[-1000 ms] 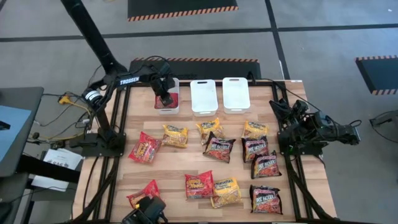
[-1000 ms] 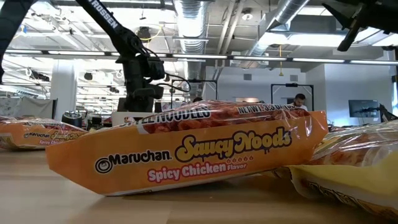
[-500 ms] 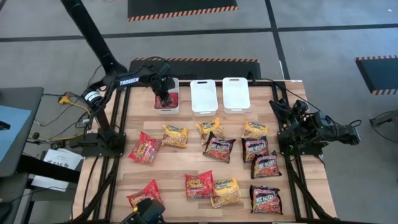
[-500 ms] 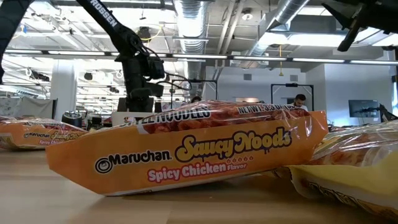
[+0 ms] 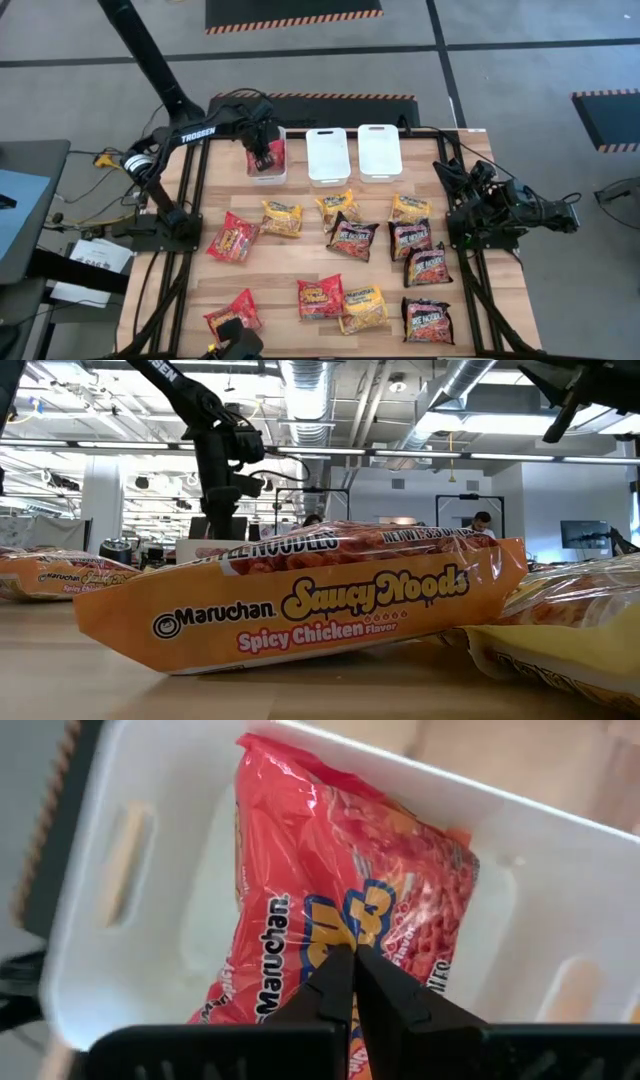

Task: Sort Maruchan noodles
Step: Put the orange noodle pack into the left white bin, then put the black noodle pack into the right white bin

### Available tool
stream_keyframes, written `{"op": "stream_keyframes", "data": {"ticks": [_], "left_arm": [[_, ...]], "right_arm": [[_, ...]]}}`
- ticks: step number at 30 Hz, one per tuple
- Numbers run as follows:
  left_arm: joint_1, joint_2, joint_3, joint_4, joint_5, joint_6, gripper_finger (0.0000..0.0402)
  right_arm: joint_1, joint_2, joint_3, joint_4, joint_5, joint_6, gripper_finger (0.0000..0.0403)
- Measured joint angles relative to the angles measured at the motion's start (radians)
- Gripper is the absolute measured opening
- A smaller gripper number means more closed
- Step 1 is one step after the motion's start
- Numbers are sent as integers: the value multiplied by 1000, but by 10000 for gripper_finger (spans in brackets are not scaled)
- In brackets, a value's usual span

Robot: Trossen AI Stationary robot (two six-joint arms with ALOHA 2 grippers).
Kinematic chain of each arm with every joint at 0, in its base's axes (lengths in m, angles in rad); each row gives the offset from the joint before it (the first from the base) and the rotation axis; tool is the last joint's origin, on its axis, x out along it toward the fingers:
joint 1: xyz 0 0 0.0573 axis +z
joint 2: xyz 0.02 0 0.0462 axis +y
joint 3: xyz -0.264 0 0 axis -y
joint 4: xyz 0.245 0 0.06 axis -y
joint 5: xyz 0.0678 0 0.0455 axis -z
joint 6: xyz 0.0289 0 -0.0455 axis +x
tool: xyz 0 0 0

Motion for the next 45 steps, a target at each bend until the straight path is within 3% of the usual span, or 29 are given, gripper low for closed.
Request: {"op": "stream_keyframes", "data": {"ticks": [11,24,37,45], "left_arm": [[1,-1,2,171,-164,36,0],[1,-14,3,182,-176,-21,0],[-6,-265,5,171,67,-207,0],[-42,-377,5,170,130,-278,0]], "right_arm": [[0,0,0,1,0,0,98],[0,0,0,1,3,0,98],[0,0,0,2,21,0,98],[0,1,14,-7,40,-7,100]]}}
